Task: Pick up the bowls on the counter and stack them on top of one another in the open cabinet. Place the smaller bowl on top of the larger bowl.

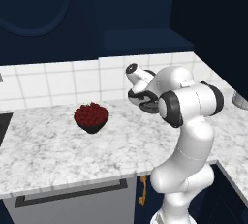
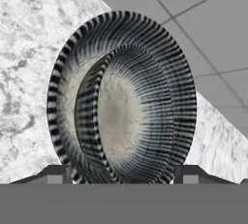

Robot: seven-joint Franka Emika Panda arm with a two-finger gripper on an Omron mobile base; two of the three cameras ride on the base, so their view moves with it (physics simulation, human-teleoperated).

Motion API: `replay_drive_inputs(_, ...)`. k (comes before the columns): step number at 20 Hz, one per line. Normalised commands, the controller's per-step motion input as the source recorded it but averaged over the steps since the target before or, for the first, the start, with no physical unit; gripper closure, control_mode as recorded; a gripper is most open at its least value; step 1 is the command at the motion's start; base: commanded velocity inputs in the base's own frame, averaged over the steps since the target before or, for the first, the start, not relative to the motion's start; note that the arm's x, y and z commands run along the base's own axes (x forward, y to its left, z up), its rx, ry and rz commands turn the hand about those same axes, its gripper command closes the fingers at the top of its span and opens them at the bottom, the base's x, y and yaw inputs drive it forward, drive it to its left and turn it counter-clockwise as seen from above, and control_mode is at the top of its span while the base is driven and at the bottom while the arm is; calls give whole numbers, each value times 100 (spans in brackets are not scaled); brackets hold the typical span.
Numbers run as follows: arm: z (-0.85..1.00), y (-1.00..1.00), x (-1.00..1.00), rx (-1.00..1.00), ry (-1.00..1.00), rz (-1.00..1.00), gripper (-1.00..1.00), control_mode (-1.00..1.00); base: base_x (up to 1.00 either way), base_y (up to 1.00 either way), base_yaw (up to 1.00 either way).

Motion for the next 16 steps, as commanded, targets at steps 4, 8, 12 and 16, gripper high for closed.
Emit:
replay_drive_inputs(4,6,13,-82,0,7,0,-100,-100,0,0,0)
replay_drive_inputs(8,-30,-8,7,0,11,0,-100,-100,0,0,0)
replay_drive_inputs(12,-35,-1,39,-2,5,4,-100,-100,0,0,0)
replay_drive_inputs(16,-69,0,38,-7,11,8,-100,-100,0,0,0)
